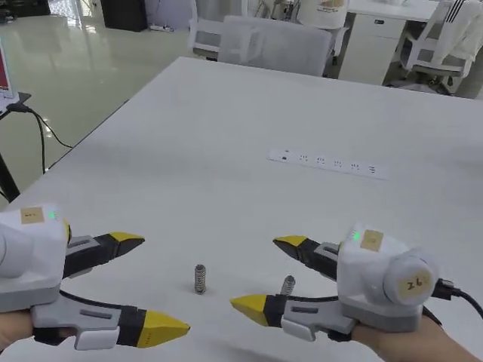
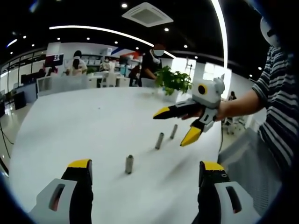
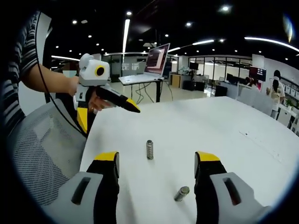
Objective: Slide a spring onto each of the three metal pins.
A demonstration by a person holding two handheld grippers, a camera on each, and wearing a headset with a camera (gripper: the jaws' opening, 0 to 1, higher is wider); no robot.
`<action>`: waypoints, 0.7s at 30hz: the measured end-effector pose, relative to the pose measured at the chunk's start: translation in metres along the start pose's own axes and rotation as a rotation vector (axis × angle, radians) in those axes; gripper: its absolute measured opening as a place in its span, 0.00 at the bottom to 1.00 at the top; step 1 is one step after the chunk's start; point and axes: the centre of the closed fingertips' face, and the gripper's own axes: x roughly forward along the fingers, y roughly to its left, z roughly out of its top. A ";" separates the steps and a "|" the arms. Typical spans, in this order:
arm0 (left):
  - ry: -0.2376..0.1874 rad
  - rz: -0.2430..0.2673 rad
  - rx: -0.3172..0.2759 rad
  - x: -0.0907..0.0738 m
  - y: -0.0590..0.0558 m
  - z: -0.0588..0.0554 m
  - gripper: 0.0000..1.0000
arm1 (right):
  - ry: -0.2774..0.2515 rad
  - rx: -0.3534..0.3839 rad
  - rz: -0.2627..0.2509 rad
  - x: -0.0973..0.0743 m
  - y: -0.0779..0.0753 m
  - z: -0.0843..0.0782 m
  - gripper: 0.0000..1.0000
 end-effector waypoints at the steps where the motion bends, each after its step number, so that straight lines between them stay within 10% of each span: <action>1: -0.001 -0.002 -0.002 0.001 -0.001 0.001 0.91 | -0.002 0.013 -0.012 -0.005 -0.003 -0.002 0.68; 21: -0.036 0.048 0.027 -0.001 0.003 0.009 0.98 | -0.020 0.160 -0.189 -0.079 -0.030 -0.045 0.99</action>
